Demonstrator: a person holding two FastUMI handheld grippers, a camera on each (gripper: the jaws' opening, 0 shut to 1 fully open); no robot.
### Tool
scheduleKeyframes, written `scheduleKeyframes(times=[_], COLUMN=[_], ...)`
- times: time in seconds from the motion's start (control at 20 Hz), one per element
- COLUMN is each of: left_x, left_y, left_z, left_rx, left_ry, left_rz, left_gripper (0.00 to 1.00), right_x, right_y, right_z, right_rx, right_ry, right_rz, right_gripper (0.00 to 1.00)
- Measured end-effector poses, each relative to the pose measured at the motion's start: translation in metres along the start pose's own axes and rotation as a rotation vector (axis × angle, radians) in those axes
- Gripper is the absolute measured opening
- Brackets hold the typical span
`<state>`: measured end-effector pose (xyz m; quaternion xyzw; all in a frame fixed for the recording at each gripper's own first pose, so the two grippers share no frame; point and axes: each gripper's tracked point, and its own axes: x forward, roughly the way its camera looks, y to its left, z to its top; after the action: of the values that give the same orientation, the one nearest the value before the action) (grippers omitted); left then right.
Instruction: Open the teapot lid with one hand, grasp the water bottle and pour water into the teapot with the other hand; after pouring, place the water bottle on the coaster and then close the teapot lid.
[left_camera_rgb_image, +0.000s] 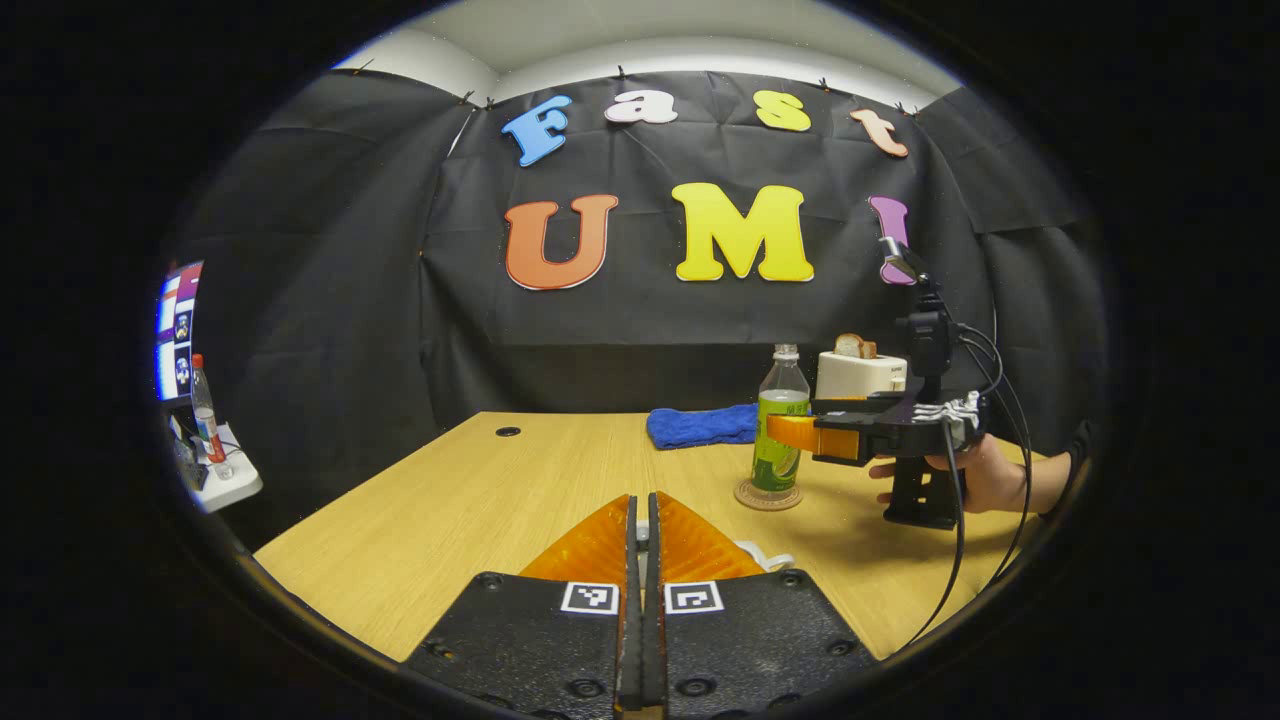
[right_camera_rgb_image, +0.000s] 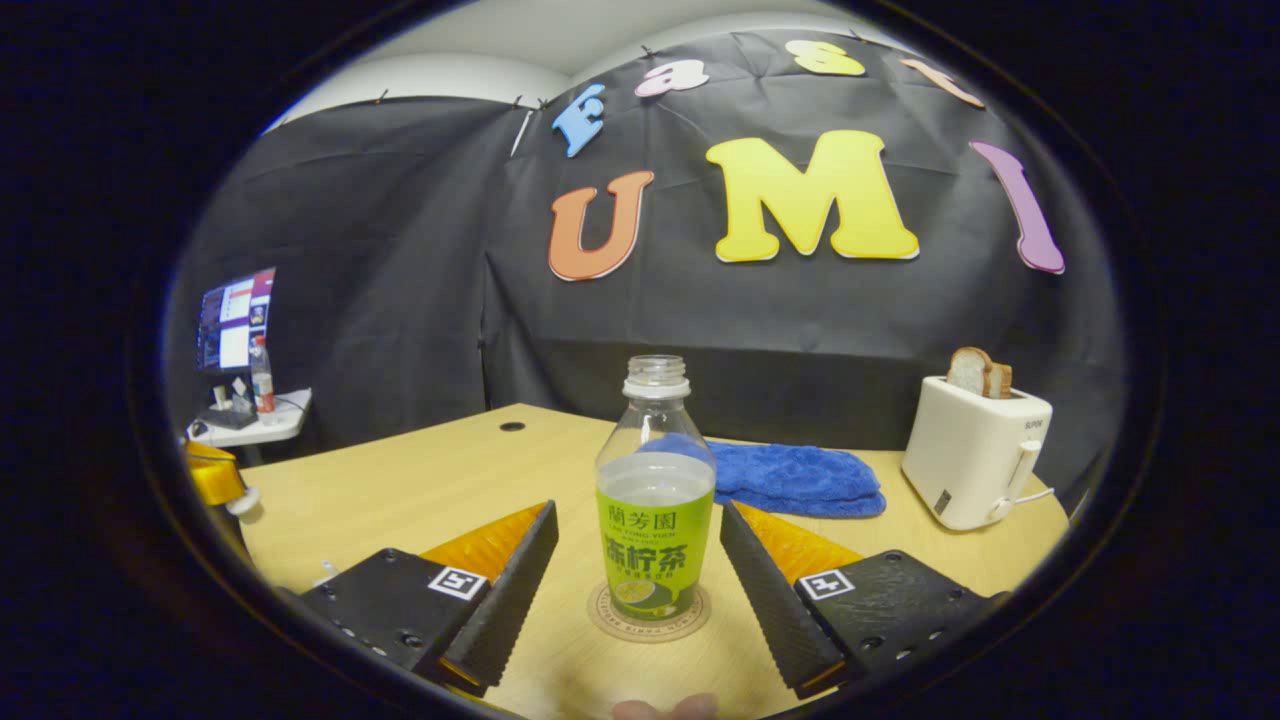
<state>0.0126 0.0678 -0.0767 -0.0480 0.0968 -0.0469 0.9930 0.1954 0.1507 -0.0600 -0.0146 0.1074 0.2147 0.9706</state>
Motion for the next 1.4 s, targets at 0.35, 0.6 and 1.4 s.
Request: scheduleKeyframes(times=[0.35, 0.6, 1.4], left_x=[0.031, 0.044, 0.045], left_y=[-0.039, -0.047, -0.045], left_z=[-0.017, -0.035, -0.051], left_rx=[-0.033, -0.036, -0.010], left_ry=[0.012, 0.048, 0.074], left_rz=[-0.061, -0.071, -0.018], left_gripper=[0.03, 0.03, 0.04], right_x=[-0.083, -0.121, -0.135], right_y=[-0.038, -0.040, -0.039], right_z=[-0.001, 0.004, 0.004], right_rx=[-0.013, -0.069, -0.096], right_ry=[-0.043, -0.101, -0.138], right_rz=[-0.137, -0.175, -0.171], right_gripper=[0.95, 0.96, 0.94])
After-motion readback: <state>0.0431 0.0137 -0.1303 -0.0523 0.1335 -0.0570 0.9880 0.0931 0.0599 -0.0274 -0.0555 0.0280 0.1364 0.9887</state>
